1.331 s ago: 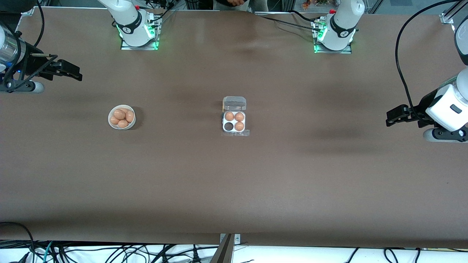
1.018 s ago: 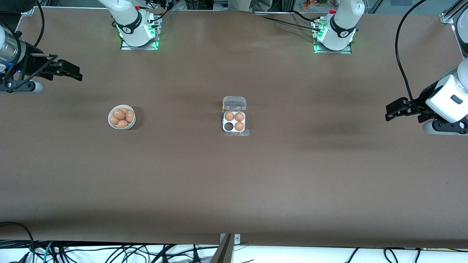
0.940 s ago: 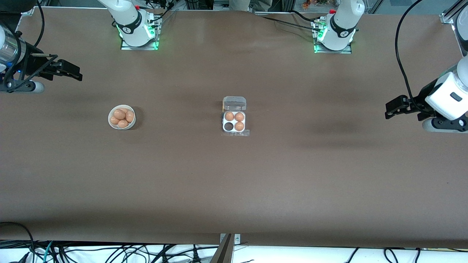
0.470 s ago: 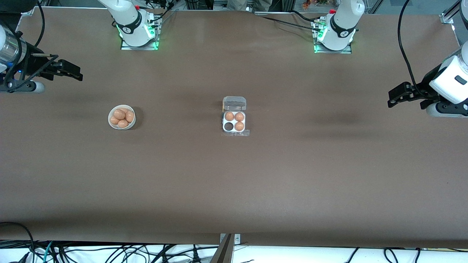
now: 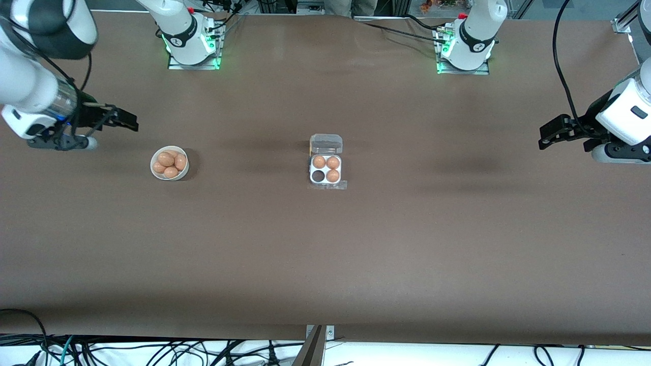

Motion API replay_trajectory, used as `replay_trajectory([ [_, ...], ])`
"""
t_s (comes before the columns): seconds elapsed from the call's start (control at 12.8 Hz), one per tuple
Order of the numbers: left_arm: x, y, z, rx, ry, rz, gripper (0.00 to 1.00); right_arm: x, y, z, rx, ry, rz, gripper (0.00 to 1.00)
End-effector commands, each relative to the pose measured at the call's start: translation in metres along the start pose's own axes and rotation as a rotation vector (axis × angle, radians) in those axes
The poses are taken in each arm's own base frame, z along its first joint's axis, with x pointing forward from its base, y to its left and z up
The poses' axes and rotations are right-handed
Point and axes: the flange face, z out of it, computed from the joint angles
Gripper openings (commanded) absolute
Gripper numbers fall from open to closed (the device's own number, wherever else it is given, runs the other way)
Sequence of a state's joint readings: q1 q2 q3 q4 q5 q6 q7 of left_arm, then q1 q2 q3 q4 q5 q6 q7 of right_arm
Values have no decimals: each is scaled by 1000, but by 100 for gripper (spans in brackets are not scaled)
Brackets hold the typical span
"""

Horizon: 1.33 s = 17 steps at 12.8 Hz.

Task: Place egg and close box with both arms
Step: 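Reach the right gripper over the white bowl of eggs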

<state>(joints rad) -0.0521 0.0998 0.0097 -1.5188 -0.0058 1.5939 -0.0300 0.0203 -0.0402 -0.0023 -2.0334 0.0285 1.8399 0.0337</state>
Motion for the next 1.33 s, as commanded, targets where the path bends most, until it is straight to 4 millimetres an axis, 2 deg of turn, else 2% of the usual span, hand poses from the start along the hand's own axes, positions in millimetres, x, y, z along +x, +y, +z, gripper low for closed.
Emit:
replay_trajectory([
  [0.0, -2, -1, -3, -10, 12, -2, 100, 0, 1, 63, -8, 12, -10, 100],
  [0.31, -2, 1, -2, -12, 11, 1, 100, 15, 3, 123, -19, 3, -29, 99],
  [0.47, -2, 2, -2, -12, 12, 1, 100, 16, 4, 145, -19, -1, -43, 99],
  [0.78, 0, 3, 3, -13, 3, 2, 100, 22, 6, 181, -21, 1, -81, 99],
  [1.02, 2, 6, 7, -19, -5, 4, 100, 14, 9, 204, -22, -3, -99, 99],
  [1.25, 2, 7, 7, -19, -4, 4, 100, 7, 12, 215, -22, -5, -109, 98],
])
